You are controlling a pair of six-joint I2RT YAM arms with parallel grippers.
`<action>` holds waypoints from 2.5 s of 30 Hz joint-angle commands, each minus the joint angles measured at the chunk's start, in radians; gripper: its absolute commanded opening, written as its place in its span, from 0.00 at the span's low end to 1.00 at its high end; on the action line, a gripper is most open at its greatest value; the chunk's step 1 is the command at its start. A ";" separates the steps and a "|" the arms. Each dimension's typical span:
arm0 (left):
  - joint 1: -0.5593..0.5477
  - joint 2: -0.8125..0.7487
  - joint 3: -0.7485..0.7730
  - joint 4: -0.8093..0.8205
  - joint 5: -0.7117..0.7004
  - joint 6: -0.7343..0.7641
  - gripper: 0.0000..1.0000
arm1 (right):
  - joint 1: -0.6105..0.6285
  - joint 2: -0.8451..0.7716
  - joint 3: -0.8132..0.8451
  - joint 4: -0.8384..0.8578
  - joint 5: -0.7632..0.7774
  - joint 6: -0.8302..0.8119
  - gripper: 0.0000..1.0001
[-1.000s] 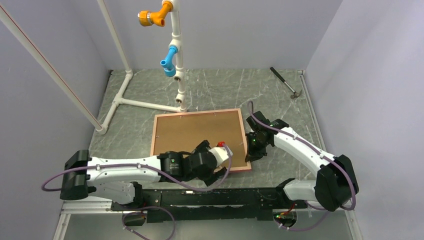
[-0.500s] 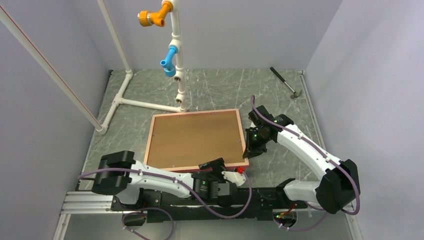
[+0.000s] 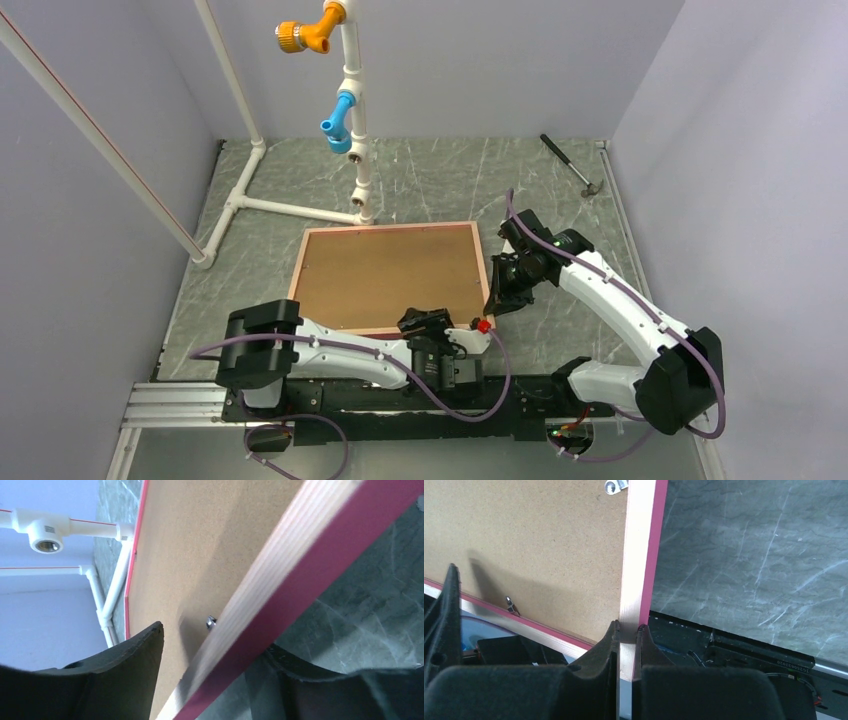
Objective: Put the photo into the frame
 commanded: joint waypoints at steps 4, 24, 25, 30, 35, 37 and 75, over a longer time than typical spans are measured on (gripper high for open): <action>0.000 -0.023 0.043 -0.057 -0.090 -0.003 0.39 | -0.001 -0.048 0.058 0.028 -0.085 -0.007 0.00; -0.022 -0.201 0.157 -0.173 -0.086 0.028 0.00 | -0.013 -0.272 0.247 0.185 0.038 -0.183 1.00; -0.022 -0.220 0.162 -0.171 -0.076 0.041 0.00 | -0.014 -0.283 0.252 0.206 0.033 -0.213 1.00; -0.024 -0.322 0.181 -0.165 -0.026 0.087 0.00 | -0.015 -0.397 0.204 0.406 -0.050 -0.381 1.00; -0.025 -0.439 0.159 -0.129 0.023 0.110 0.00 | -0.014 -0.569 0.086 0.690 -0.089 -0.477 0.99; -0.026 -0.498 0.141 -0.105 0.044 0.112 0.00 | -0.014 -0.603 0.068 0.732 -0.127 -0.540 0.99; -0.025 -0.808 0.038 0.058 0.281 0.127 0.00 | 0.174 -0.091 0.286 0.833 -0.984 -1.397 0.80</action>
